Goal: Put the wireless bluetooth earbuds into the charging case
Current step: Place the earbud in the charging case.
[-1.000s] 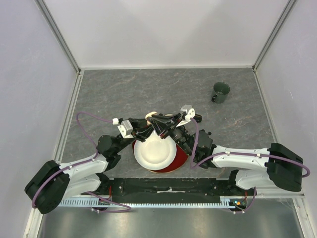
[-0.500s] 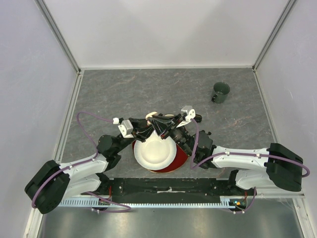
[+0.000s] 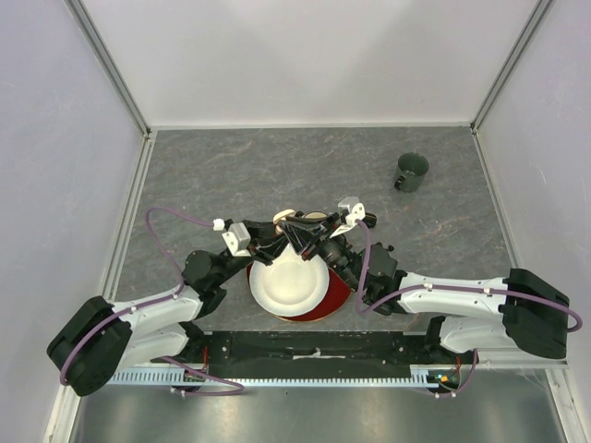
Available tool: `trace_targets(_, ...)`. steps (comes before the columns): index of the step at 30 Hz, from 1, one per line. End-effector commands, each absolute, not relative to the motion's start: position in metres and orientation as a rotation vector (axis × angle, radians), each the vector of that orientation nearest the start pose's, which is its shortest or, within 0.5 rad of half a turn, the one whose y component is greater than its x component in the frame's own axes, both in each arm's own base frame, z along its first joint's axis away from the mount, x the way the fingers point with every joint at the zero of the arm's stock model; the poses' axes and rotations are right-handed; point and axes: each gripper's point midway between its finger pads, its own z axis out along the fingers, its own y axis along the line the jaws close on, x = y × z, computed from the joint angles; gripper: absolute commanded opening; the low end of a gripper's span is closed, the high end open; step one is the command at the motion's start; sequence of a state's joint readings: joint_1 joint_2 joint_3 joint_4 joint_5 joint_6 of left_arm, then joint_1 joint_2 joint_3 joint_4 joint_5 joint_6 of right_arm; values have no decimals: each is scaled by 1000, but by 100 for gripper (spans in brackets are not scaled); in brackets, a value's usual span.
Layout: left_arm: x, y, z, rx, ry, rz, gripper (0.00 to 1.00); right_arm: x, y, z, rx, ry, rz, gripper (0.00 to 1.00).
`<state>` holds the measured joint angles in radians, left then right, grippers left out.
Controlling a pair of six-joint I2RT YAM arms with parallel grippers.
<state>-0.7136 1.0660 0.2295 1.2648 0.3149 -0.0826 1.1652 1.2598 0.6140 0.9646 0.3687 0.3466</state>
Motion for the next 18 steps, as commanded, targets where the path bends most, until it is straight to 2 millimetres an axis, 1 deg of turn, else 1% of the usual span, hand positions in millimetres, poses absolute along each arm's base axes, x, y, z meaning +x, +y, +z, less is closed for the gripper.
trace_targets(1, 208, -250, 326, 539, 805, -876, 2, 210, 361, 302, -188, 1388, 1050, 0)
trace_targets(2, 208, -249, 326, 538, 804, -874, 2, 210, 362, 299, -189, 1404, 1050, 0)
trace_targets(6, 208, -249, 326, 537, 801, -874, 2, 211, 361, 298, -173, 1422, 1051, 0)
trace_targets(7, 208, -249, 326, 538, 802, -873, 2, 212, 360, 295, -177, 1436, 1039, 0)
trace_targets(8, 207, -249, 325, 540, 801, -872, 2, 212, 361, 297, -180, 1441, 1037, 0)
trace_targets(18, 207, -246, 325, 543, 800, -856, 2, 217, 363, 292, -242, 1521, 932, 0)
